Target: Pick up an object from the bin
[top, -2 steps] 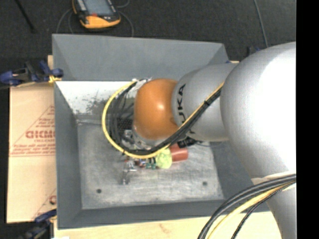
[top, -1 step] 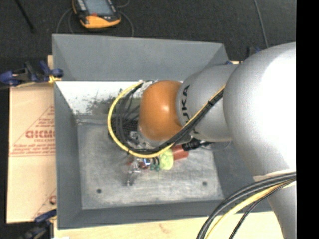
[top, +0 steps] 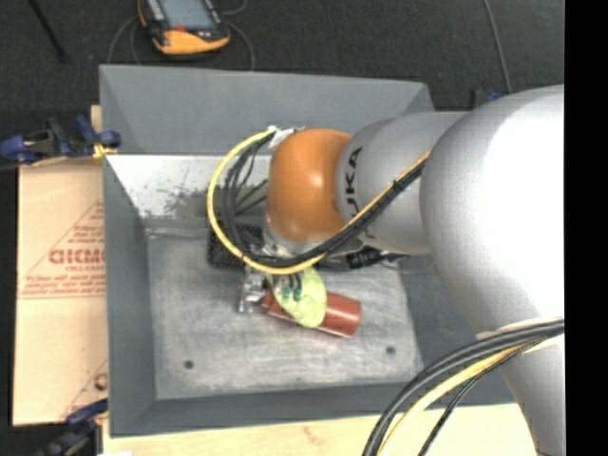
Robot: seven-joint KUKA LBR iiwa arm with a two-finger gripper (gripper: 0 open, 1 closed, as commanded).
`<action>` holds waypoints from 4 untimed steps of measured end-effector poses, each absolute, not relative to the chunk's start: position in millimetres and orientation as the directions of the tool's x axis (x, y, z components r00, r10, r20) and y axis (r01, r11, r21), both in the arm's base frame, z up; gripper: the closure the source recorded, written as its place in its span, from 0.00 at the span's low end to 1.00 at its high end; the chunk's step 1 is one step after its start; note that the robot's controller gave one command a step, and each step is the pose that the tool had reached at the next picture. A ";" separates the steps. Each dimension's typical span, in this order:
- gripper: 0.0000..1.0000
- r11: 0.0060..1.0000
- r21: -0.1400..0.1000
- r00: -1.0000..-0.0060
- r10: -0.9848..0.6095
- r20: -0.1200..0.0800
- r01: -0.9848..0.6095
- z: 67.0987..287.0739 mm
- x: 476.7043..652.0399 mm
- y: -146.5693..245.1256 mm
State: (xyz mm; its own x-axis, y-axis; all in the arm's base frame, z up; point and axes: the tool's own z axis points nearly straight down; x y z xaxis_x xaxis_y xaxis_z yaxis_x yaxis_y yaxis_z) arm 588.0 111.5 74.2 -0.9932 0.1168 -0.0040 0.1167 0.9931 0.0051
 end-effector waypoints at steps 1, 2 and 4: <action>1.00 0.993 0.005 -0.993 0.118 -0.004 0.118 74.2 588.0 111.4; 1.00 0.998 -0.002 -0.998 0.069 0.003 0.069 121.2 579.9 125.6; 1.00 0.984 0.002 -0.984 0.176 -0.002 0.176 161.9 541.7 98.9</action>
Offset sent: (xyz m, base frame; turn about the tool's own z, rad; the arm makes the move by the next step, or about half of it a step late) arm -0.0150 0.0443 0.1350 -0.1320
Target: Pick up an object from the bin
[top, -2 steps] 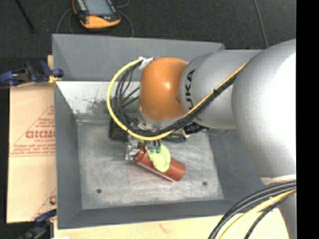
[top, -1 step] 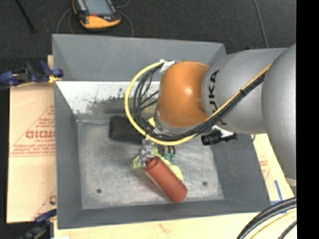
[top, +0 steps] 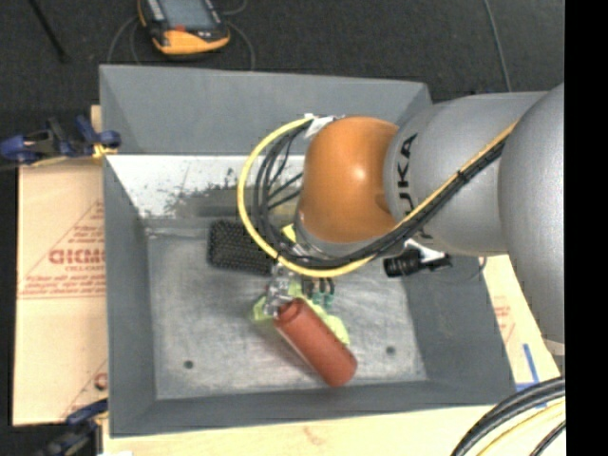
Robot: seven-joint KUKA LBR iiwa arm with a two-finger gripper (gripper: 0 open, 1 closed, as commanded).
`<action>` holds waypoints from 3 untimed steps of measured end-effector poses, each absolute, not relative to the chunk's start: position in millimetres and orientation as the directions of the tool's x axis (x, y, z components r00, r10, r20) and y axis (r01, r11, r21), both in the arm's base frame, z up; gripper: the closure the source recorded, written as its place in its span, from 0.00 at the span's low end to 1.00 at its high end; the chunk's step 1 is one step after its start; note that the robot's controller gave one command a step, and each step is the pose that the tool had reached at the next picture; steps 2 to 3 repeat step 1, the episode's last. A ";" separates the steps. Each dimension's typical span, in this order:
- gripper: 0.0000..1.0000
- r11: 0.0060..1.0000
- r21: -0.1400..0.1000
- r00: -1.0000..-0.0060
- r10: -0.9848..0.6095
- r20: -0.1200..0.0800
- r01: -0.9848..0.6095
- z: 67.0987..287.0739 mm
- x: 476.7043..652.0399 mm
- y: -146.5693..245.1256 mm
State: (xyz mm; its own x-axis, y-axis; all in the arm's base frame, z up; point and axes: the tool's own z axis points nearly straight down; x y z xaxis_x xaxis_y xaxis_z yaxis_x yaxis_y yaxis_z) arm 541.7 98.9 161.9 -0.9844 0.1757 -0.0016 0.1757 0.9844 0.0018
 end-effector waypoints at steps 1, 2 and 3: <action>1.00 0.989 -0.001 -0.989 0.145 0.003 0.145 214.2 546.7 105.6; 1.00 0.989 -0.001 -0.989 0.145 0.003 0.145 214.2 546.7 105.6; 1.00 0.989 -0.001 -0.989 0.145 0.003 0.145 214.2 546.7 105.6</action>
Offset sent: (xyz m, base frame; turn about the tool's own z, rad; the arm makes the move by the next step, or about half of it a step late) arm -0.0353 -0.0418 0.2129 -0.0841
